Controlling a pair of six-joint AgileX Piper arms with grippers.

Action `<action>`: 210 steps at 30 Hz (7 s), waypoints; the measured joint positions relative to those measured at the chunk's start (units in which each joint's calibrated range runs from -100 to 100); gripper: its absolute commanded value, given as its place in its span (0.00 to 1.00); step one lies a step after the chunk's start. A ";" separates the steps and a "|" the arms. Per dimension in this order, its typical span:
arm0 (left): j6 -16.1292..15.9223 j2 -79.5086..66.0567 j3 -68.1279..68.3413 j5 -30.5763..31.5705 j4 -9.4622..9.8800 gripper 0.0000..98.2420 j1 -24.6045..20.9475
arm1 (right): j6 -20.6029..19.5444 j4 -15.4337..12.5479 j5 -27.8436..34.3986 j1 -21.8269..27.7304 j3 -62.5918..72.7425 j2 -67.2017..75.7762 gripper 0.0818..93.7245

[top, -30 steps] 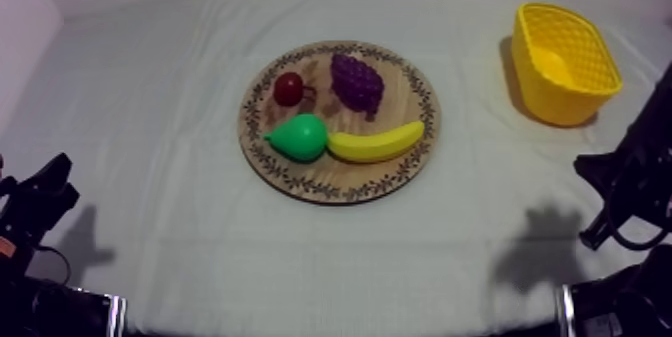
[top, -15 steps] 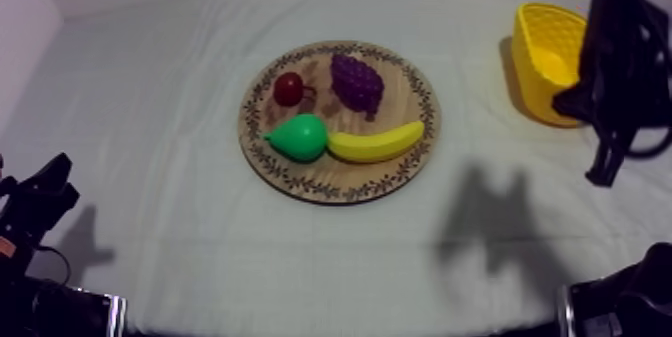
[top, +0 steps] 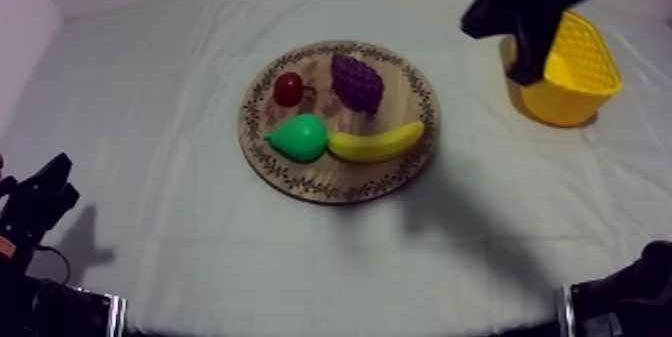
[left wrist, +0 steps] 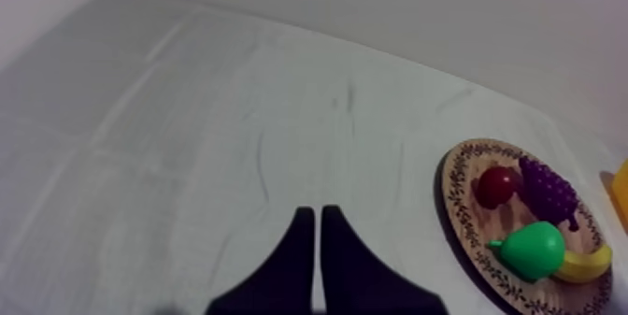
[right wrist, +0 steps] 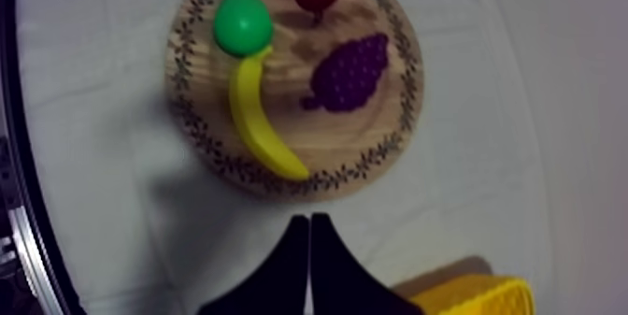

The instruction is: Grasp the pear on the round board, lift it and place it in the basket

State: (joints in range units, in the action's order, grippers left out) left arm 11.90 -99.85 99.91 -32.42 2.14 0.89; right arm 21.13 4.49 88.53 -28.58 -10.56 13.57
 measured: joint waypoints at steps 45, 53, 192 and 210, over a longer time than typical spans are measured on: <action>0.00 0.00 0.00 0.00 0.00 0.00 0.00 | -6.15 2.77 2.15 -8.02 29.62 -39.25 0.77; 0.00 0.00 0.00 0.00 0.00 0.00 0.00 | -7.02 2.39 -1.96 -8.26 27.96 -46.25 0.76; 0.00 0.00 0.00 0.00 0.00 0.00 0.00 | -13.57 5.67 -11.40 33.18 9.45 -33.20 0.69; 0.00 0.00 0.00 0.00 0.00 0.00 0.00 | -11.64 1.49 -15.16 31.96 -1.54 -5.57 0.33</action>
State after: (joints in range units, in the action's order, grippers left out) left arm 11.90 -99.85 99.91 -32.42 2.14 0.89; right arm 9.49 5.99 73.37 3.38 -12.09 8.00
